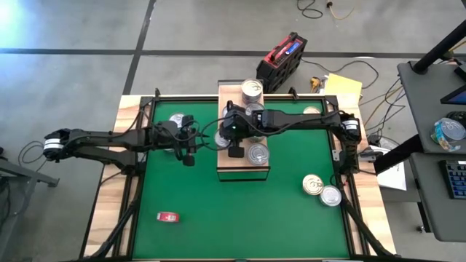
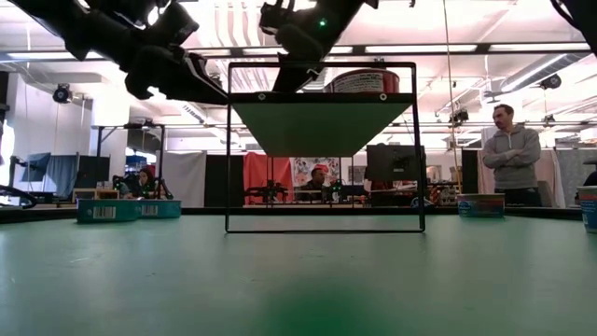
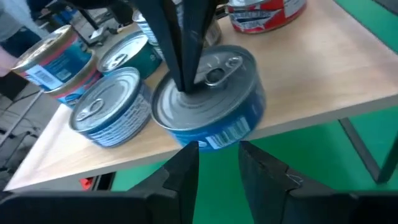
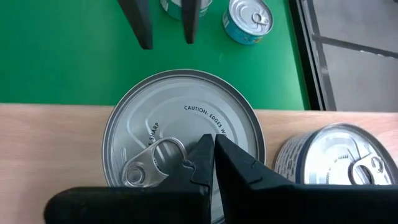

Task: Stack canned seafood by type on shelf
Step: Stack the blue tuna can on top of the blue tuna can on the shelf

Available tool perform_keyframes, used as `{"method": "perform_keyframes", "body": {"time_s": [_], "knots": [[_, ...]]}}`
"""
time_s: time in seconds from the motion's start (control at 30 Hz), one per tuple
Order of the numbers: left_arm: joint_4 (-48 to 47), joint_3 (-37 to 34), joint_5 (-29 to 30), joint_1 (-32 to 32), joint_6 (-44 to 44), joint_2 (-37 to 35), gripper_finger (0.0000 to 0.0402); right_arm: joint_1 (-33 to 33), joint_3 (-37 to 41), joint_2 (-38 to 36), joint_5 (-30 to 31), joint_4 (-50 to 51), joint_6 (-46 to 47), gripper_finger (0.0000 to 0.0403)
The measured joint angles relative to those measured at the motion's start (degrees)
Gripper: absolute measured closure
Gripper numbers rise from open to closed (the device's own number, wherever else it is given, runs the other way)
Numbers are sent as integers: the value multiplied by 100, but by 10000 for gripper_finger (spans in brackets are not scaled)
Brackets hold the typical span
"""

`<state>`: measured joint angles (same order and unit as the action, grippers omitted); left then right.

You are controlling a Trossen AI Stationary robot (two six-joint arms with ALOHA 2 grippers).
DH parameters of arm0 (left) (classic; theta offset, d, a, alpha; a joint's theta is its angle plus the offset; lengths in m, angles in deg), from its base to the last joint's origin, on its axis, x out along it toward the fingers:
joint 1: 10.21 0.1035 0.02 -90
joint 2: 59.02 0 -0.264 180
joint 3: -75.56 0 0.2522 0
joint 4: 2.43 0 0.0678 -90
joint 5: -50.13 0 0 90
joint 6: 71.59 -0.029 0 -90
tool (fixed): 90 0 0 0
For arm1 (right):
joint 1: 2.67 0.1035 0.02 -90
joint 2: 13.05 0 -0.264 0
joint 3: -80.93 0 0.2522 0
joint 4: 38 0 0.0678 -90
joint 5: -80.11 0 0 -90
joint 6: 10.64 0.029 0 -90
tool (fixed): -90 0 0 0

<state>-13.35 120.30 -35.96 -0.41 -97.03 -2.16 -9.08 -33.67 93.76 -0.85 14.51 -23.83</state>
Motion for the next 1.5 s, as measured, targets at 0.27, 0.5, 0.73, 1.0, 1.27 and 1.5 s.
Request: {"method": "perform_keyframes", "body": {"time_s": [0.27, 0.5, 0.73, 1.0, 1.27, 1.5], "knots": [[99, 0, 135, -2, -133, -74, 303, 0, -80, -40, 0, -43, -100, 394], [119, 0, 159, -72, -518, -143, 303, 0, -294, -121, 0, 472, -60, 394], [283, 2, 161, -445, -1380, -166, 303, 0, -204, -110, 0, 607, 63, 394], [421, 2, 1053, -1106, -2325, -168, 305, 0, -90, -92, 11, 498, 122, 394], [310, 2, 2109, -1599, -2959, -98, 310, 0, -90, -92, 1, 502, 64, 394], [214, 2, 2276, -1598, -2969, 286, 291, 0, -90, -85, -46, 502, 129, 394]]}}
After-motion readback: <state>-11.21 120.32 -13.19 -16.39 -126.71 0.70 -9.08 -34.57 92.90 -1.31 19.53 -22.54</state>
